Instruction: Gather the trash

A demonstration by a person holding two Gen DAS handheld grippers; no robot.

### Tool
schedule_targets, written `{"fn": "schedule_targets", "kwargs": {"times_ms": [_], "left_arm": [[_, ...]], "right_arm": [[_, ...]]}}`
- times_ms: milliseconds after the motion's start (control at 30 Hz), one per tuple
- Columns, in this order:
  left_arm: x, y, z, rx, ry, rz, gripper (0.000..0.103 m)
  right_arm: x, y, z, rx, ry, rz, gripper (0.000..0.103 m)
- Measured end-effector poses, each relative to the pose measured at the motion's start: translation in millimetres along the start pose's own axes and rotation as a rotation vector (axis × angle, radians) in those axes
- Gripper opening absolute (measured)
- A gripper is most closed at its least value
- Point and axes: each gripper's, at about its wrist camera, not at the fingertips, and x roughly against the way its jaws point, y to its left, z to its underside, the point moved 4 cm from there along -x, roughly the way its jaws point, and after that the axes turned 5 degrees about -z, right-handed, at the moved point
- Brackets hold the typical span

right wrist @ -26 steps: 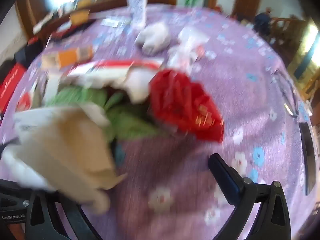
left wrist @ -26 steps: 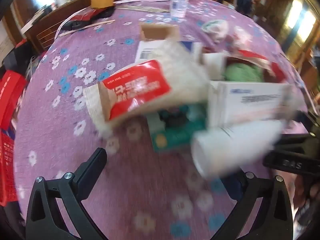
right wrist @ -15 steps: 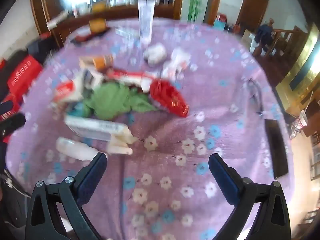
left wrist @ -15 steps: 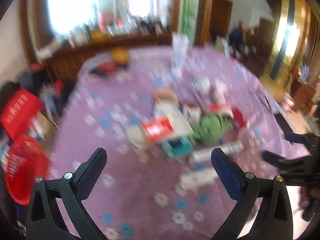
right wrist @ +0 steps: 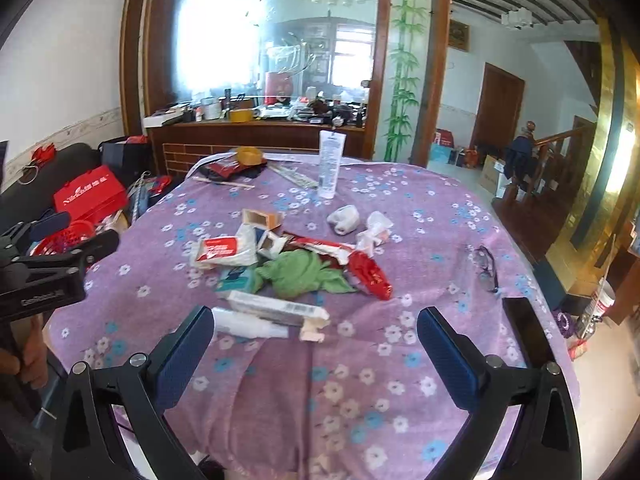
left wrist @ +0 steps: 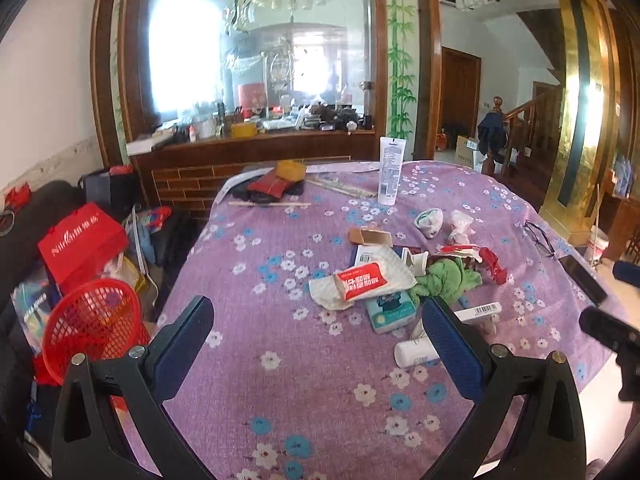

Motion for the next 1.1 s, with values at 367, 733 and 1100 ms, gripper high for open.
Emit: {"fn": "schedule_targets", "kwargs": {"times_ms": [367,733,1100], "left_arm": [[12.1,3.8,14.1,-0.016,0.026,-0.013,0.103],[21.1,5.2,25.0,-0.029,0.044,-0.027,0.103],[27.1,16.3,35.4,0.007,0.067,-0.084,0.103]], "right_arm": [[4.7,1.2,-2.9,-0.015,0.036,-0.012,0.103],[-6.2,7.4,3.4,-0.022,0.075,-0.06,0.103],[-20.3,19.5,5.1,0.007,0.1,-0.135,0.103]]}}
